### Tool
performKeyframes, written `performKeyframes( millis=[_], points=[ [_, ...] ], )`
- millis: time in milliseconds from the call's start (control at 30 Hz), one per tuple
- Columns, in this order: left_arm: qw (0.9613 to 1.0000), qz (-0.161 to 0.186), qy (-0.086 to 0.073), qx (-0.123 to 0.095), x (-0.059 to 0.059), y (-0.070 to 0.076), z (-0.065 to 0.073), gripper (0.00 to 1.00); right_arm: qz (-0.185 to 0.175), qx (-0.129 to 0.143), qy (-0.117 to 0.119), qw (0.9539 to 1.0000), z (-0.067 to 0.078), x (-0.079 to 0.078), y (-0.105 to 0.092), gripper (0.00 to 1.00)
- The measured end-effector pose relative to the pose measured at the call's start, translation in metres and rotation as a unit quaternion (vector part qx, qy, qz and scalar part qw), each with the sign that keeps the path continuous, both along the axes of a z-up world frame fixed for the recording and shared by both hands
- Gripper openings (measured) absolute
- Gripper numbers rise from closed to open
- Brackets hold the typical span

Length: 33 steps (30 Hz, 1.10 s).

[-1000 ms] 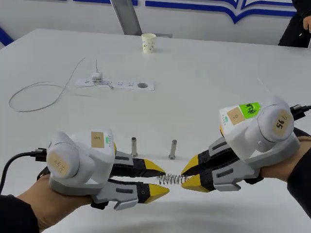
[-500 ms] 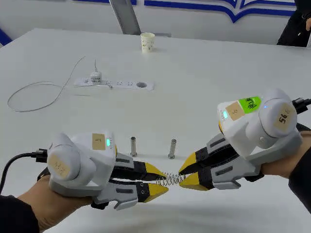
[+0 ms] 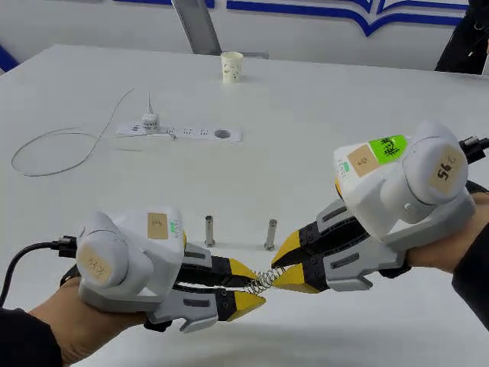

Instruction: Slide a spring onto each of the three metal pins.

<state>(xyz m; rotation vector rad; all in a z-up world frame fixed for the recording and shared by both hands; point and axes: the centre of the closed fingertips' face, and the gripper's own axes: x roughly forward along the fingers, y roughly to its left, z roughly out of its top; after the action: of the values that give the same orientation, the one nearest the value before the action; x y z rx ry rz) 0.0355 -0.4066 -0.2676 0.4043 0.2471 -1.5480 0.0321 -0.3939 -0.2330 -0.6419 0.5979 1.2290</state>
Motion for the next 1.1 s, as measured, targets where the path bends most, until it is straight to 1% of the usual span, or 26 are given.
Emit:
performKeyframes(
  millis=[100,300,367,433,500,567,600,667,733,833,1100],
  points=[
    [1.0,0.001,0.0,0.0,0.0,0.0,0.0,0.11,-0.004,-0.006,0.0,1.0,0.001,0.001,0.002,0.11],
    [1.0,-0.002,0.0,-0.001,-0.002,-0.001,0.0,0.11,0.003,-0.013,-0.005,0.9999,0.005,-0.001,0.008,0.12],
    [1.0,-0.002,-0.002,0.0,-0.002,-0.001,0.0,0.11,0.004,-0.022,-0.005,0.9997,0.005,-0.001,0.009,0.12],
    [1.0,-0.004,-0.002,0.002,-0.004,-0.001,-0.001,0.11,0.006,-0.032,-0.001,0.9995,0.003,-0.002,0.009,0.12],
    [1.0,-0.006,-0.003,0.004,-0.005,-0.001,-0.001,0.11,0.004,-0.035,0.007,0.9993,0.002,-0.003,0.009,0.12],
    [0.9999,-0.008,-0.006,0.006,-0.005,-0.001,-0.002,0.1,0.004,-0.038,0.01,0.9992,0.001,-0.003,0.008,0.12],
    [0.9999,-0.009,-0.006,0.005,-0.006,-0.001,-0.002,0.1,0.002,-0.04,0.017,0.9991,0.0,-0.004,0.008,0.12],
    [0.9999,-0.01,-0.006,0.003,-0.006,-0.002,-0.001,0.1,0.0,-0.041,0.02,0.999,0.0,-0.005,0.008,0.13],
    [0.9999,-0.01,-0.007,0.001,-0.006,-0.002,0.0,0.1,-0.004,-0.043,0.028,0.9987,-0.002,-0.005,0.007,0.14],
    [0.9999,-0.011,-0.007,0.0,-0.006,-0.002,0.0,0.1,-0.007,-0.047,0.031,0.9984,-0.005,-0.005,0.006,0.15],
    [0.9999,-0.014,-0.009,-0.004,-0.008,-0.004,0.002,0.1,-0.014,-0.043,0.047,0.9979,-0.009,-0.006,0.006,0.14]
  ],
)
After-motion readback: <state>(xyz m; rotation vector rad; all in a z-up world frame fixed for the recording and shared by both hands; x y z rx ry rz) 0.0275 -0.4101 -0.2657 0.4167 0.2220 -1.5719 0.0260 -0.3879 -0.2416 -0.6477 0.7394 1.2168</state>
